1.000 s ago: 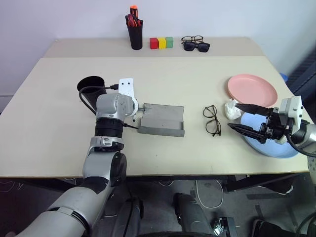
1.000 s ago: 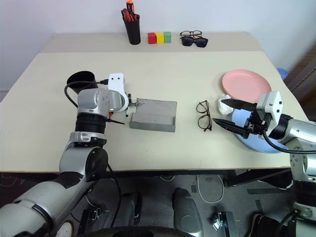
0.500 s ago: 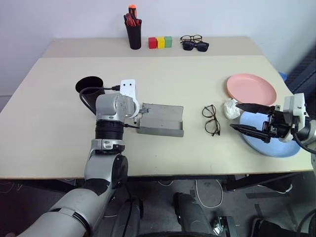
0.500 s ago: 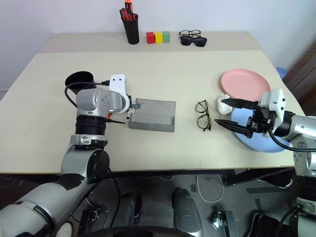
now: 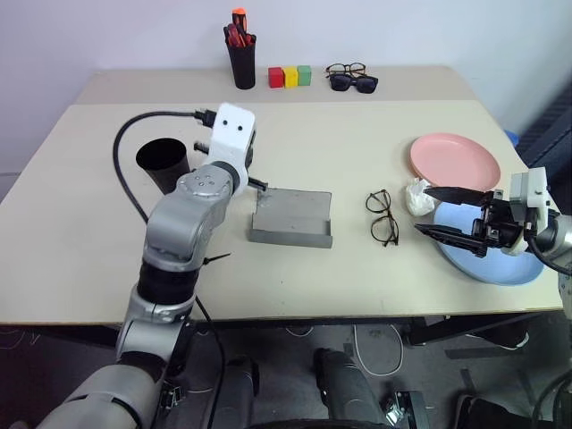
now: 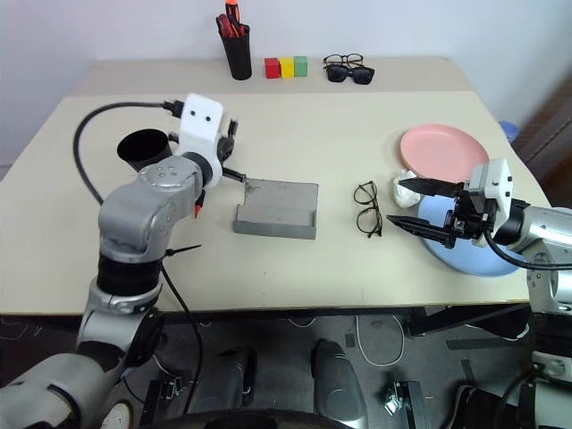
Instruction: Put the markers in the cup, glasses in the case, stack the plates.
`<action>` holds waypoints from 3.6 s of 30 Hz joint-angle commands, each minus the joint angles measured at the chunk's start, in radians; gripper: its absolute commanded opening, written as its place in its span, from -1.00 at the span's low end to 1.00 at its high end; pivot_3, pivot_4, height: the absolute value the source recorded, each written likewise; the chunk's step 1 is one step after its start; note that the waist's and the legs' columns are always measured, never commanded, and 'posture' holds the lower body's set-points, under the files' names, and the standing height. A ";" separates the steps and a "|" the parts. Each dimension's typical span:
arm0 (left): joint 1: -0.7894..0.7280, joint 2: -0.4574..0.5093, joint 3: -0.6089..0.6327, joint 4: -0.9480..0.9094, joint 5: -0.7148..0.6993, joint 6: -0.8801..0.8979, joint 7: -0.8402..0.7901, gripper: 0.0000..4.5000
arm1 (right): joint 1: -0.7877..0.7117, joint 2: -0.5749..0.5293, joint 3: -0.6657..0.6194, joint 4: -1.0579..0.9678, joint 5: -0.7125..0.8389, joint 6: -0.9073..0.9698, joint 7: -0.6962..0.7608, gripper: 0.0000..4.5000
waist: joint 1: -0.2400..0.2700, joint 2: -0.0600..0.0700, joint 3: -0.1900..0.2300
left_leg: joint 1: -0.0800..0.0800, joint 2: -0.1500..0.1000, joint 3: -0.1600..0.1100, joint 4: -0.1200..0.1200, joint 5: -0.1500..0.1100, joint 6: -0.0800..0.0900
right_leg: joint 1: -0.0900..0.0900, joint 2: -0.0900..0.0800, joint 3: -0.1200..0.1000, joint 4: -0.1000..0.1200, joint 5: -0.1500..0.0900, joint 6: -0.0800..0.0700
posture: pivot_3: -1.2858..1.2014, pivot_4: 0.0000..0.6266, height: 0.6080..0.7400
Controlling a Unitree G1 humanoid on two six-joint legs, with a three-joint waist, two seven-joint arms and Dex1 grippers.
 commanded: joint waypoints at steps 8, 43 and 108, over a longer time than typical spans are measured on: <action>0.080 -0.010 0.168 0.183 0.195 -0.601 0.222 -0.98 | -0.199 0.140 0.037 0.041 0.082 0.017 0.023 0.49 | 0.008 0.000 0.000 | 0.000 0.000 0.000 0.002 0.000 0.000 | 0.002 0.000 0.000 0.000 0.001 0.000 | 0.03 -0.52 1.00; 0.179 -0.096 0.212 0.440 0.176 -0.960 0.223 0.52 | -0.218 0.156 0.055 0.104 0.039 -0.052 0.042 0.49 | 0.025 0.000 0.000 | 0.000 0.000 -0.001 0.001 0.000 0.000 | 0.001 0.000 -0.001 0.000 0.002 0.003 | 0.03 -0.52 1.00; -0.345 -0.279 0.486 0.691 0.023 0.407 0.396 -0.68 | -0.047 0.121 -0.021 -0.027 0.051 -0.027 -0.078 0.49 | 0.000 -0.001 0.001 | -0.001 0.000 -0.003 -0.001 0.000 0.000 | 0.001 0.001 -0.002 0.000 0.000 0.008 | 0.03 -0.52 1.00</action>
